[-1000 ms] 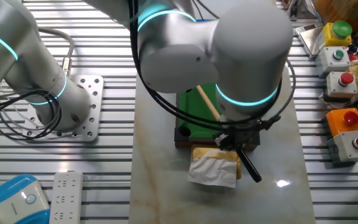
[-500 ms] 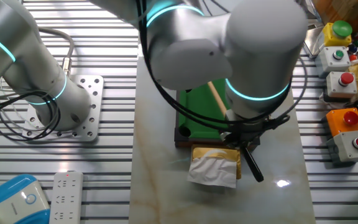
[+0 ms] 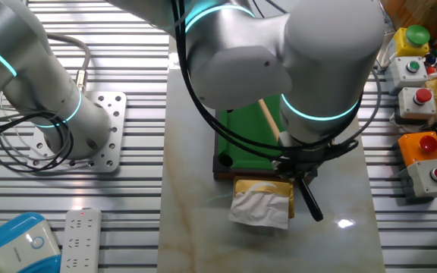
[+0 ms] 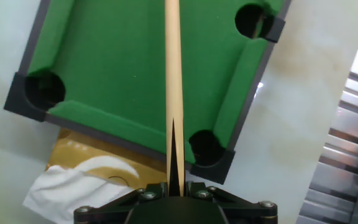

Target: Hit the pool ball

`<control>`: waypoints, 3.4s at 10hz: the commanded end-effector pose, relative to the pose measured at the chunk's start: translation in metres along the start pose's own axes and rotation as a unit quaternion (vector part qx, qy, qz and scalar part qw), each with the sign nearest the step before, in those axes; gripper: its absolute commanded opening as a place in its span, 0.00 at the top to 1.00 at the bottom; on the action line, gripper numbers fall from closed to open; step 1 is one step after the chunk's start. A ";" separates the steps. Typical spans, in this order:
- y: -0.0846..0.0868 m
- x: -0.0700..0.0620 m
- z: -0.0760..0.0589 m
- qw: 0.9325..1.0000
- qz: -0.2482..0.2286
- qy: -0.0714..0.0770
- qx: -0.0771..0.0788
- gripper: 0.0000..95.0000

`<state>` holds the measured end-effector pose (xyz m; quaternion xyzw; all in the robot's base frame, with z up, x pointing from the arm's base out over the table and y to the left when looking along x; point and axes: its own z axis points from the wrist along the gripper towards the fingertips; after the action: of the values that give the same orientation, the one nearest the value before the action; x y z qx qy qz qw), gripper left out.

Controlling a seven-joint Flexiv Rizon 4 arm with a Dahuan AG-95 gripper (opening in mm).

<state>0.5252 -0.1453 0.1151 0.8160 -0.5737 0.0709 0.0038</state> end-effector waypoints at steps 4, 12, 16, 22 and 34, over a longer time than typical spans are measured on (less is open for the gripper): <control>-0.005 -0.015 0.006 1.000 0.007 0.002 -0.003 1.00; -0.002 -0.057 0.004 1.000 -0.014 0.017 -0.001 1.00; 0.001 -0.042 0.000 0.999 -0.031 0.017 0.003 1.00; 0.011 -0.049 0.006 1.000 -0.012 0.002 0.001 1.00; 0.016 -0.086 0.007 1.000 0.005 0.012 0.002 1.00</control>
<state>0.4824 -0.0709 0.0964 0.8124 -0.5773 0.0820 0.0093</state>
